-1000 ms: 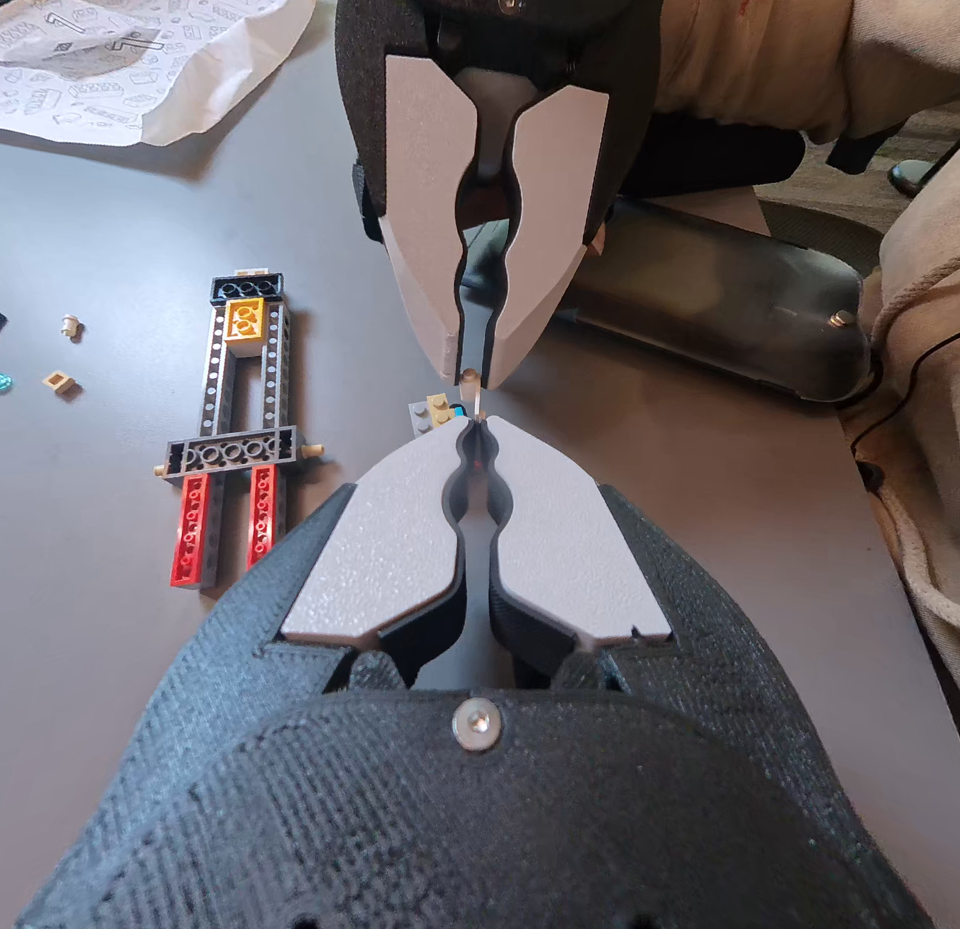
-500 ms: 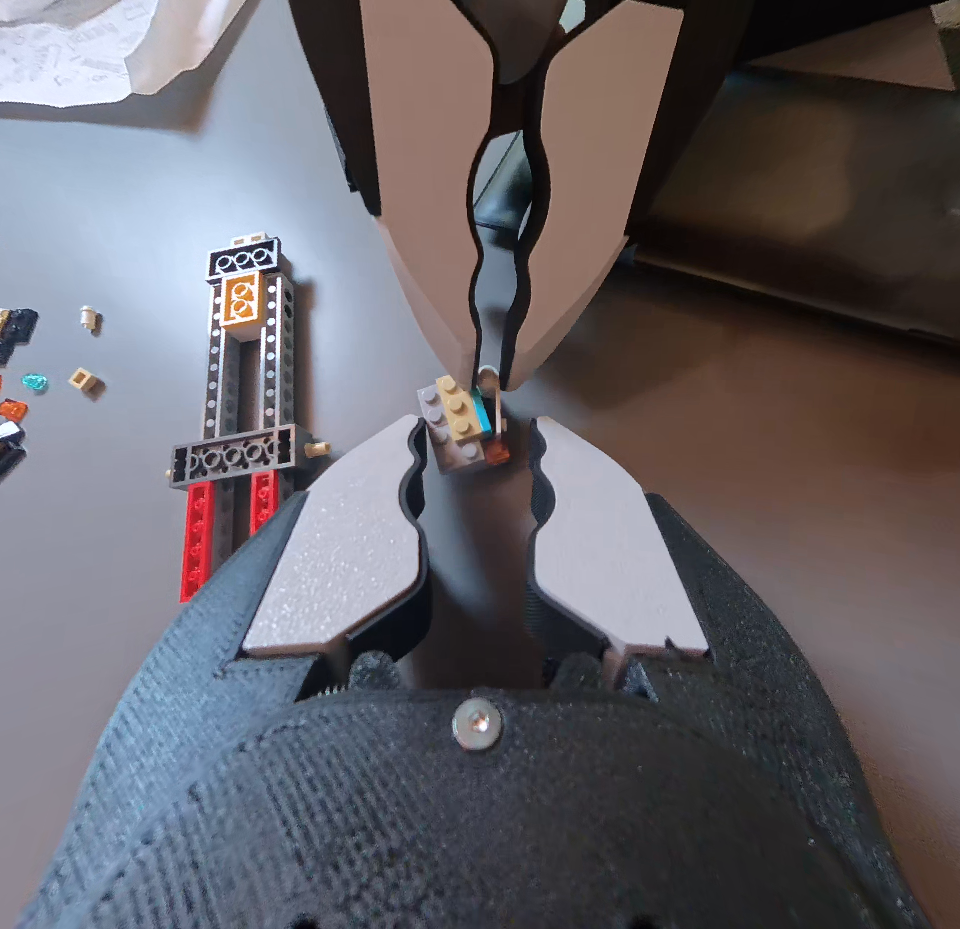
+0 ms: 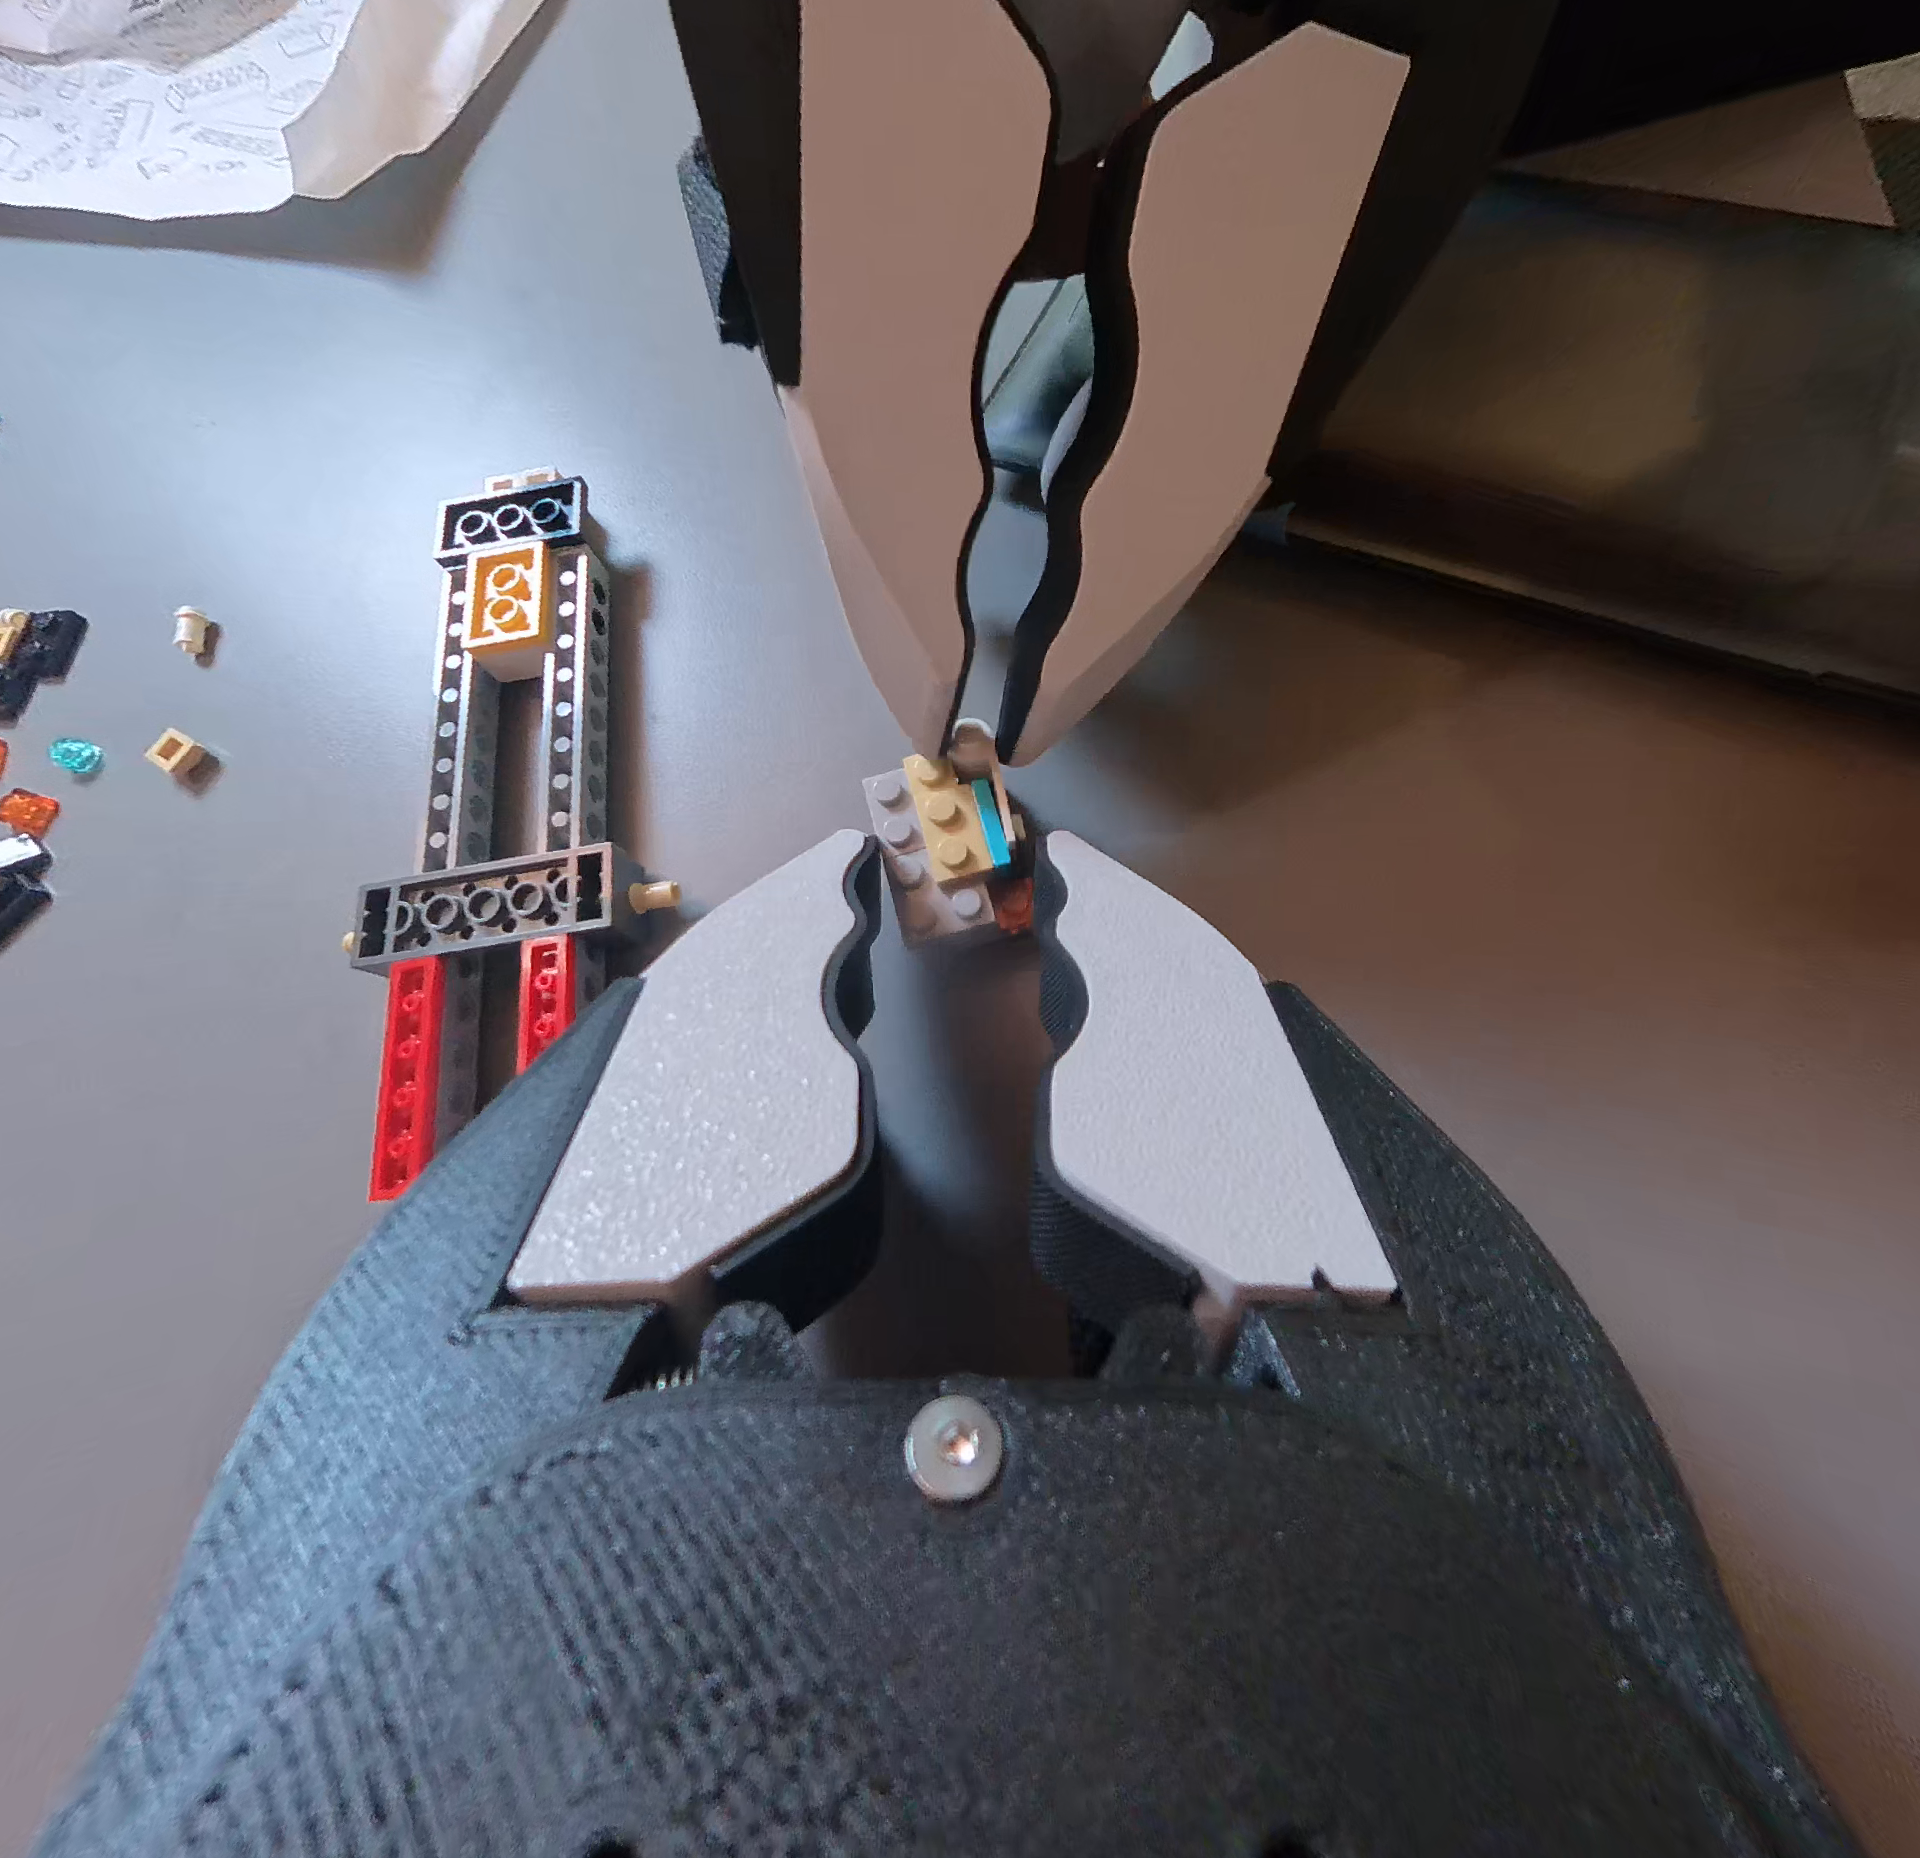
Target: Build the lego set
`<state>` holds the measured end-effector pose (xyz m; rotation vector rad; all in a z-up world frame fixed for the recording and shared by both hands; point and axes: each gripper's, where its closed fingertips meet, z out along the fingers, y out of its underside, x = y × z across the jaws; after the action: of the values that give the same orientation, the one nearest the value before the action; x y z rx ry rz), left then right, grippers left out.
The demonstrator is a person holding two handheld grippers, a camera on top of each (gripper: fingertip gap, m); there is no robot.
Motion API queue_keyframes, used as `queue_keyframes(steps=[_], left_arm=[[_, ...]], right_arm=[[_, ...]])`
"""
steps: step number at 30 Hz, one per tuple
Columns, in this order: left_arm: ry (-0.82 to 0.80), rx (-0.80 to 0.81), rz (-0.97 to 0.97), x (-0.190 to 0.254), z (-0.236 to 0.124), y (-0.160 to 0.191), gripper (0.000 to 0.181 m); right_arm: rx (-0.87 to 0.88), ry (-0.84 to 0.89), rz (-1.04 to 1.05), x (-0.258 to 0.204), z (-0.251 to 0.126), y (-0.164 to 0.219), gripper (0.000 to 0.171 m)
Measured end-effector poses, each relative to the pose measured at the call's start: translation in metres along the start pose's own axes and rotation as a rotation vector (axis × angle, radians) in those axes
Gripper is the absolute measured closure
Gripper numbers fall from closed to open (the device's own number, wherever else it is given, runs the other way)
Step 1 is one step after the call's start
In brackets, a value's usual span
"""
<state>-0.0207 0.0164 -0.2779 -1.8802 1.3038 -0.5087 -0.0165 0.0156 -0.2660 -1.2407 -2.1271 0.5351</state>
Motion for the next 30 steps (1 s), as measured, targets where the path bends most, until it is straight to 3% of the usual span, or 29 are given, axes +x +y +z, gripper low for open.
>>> queue_keyframes(steps=[1,30], left_arm=[[0.002,0.002,0.002,0.0001,-0.0003,0.0,0.153],[0.027,0.01,-0.032,0.005,-0.0035,0.0009,0.143]], right_arm=[[0.001,0.0,0.001,0.0,-0.0002,0.0001,0.162],[0.076,0.055,-0.016,-0.0028,0.0047,-0.0097,0.162]])
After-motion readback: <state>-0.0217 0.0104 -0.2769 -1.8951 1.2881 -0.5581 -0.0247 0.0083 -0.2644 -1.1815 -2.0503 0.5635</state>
